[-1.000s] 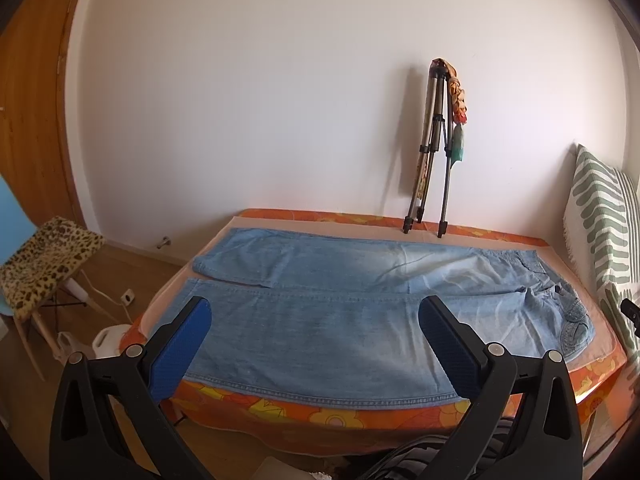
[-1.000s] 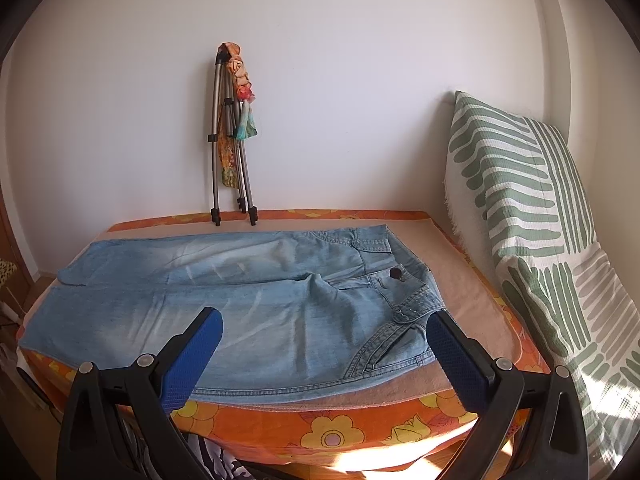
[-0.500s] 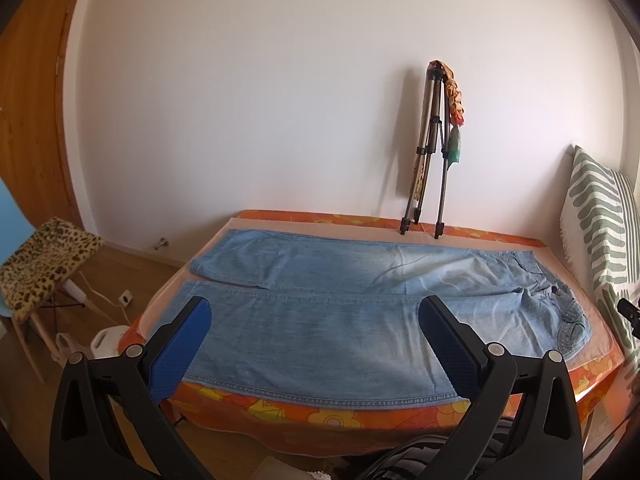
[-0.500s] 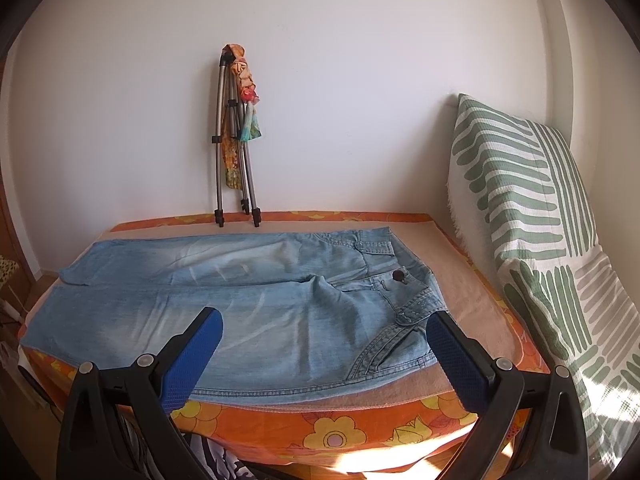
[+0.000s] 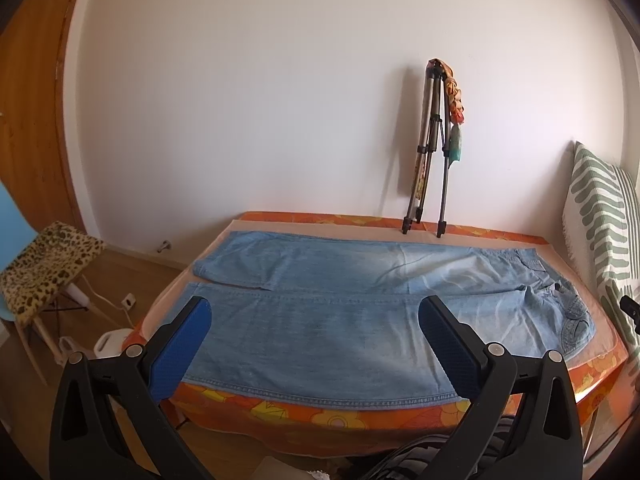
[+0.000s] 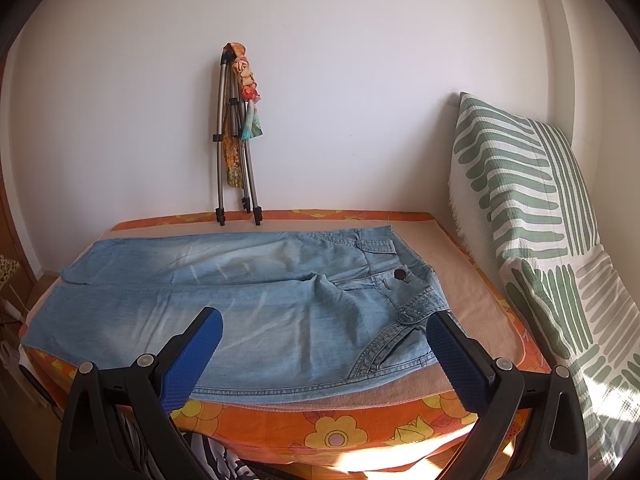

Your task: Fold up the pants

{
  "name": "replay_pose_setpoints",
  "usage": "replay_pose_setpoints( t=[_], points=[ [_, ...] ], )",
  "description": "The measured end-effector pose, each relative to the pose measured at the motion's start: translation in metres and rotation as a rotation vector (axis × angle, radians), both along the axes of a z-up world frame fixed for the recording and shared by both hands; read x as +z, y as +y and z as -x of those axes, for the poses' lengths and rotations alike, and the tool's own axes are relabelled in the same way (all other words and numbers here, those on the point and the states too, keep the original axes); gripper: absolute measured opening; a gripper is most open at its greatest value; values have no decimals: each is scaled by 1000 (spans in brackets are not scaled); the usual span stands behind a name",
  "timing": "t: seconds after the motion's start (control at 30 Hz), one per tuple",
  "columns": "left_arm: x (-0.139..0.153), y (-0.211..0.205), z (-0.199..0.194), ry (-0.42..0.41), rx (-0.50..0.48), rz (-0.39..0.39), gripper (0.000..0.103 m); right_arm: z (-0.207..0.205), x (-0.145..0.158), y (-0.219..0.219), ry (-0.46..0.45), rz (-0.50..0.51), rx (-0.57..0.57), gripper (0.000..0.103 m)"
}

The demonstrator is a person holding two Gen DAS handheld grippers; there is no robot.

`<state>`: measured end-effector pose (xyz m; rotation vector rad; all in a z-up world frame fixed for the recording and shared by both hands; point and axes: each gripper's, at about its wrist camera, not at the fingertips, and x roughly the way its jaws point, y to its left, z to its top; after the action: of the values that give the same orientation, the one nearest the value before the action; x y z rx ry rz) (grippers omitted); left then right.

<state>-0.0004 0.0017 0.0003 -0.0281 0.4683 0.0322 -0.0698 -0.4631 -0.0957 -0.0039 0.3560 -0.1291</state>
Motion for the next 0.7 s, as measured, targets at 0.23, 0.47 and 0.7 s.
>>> replay_pose_setpoints(
  t=[0.23, 0.47, 0.7],
  points=[
    [-1, 0, -1, 2, 3, -1, 103, 0, -1, -1, 3, -2, 8, 103],
    [-4, -1, -1, 4, 8, -10, 103, 1, -4, -1, 4, -8, 17, 103],
    [-4, -2, 0, 8, 7, -12, 103, 2, -4, -1, 6, -11, 19, 103]
  ],
)
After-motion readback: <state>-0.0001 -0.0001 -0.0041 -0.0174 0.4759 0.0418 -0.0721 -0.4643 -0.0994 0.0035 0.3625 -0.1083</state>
